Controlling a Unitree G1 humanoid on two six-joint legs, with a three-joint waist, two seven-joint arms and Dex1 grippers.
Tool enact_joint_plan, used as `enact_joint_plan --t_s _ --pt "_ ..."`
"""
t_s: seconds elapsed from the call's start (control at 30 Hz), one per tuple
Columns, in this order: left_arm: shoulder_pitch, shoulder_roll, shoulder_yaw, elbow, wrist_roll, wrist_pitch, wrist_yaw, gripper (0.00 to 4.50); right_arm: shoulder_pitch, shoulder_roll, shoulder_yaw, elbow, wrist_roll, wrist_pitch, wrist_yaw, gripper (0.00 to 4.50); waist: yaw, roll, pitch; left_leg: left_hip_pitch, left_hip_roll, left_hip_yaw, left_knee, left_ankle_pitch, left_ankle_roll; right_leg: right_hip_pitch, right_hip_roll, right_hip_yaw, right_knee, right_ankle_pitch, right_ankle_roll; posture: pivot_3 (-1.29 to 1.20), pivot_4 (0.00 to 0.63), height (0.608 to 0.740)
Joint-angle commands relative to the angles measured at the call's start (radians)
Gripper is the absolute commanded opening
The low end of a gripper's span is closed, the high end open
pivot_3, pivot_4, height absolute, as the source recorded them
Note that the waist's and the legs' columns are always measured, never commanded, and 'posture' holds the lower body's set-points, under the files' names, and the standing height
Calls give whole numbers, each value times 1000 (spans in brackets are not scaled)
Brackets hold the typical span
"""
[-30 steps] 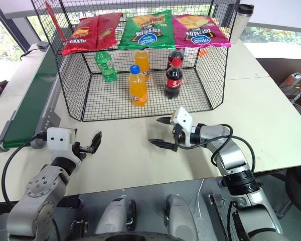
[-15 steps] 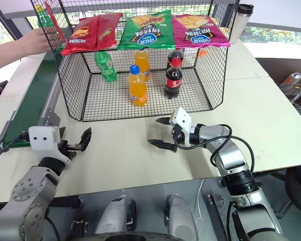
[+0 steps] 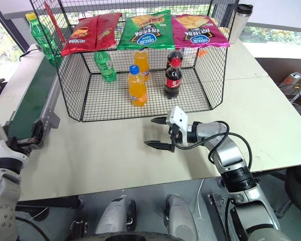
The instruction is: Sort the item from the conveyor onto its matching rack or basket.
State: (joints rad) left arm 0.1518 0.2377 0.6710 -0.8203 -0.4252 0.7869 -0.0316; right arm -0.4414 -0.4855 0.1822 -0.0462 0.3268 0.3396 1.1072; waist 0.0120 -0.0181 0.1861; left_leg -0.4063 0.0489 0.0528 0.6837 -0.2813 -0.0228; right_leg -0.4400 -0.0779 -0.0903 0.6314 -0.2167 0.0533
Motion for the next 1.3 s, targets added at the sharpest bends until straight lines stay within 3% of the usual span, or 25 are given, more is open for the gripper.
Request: enact_joint_plan --t_s 0.03,1.3 --pt "2 25 74 6 -46 30 5 4411 -26 9 -4 -93 67 -7 48 4500 0 0 0 0 0 0 0 0 0 0 0 0 0 0 0 0 150 740" --pt "-40 113 49 94 -67 47 22 4411 -24 26 26 -129 51 -10 2 4500 0 0 0 0 0 0 0 0 0 0 0 0 0 -1 -2 0 150 740"
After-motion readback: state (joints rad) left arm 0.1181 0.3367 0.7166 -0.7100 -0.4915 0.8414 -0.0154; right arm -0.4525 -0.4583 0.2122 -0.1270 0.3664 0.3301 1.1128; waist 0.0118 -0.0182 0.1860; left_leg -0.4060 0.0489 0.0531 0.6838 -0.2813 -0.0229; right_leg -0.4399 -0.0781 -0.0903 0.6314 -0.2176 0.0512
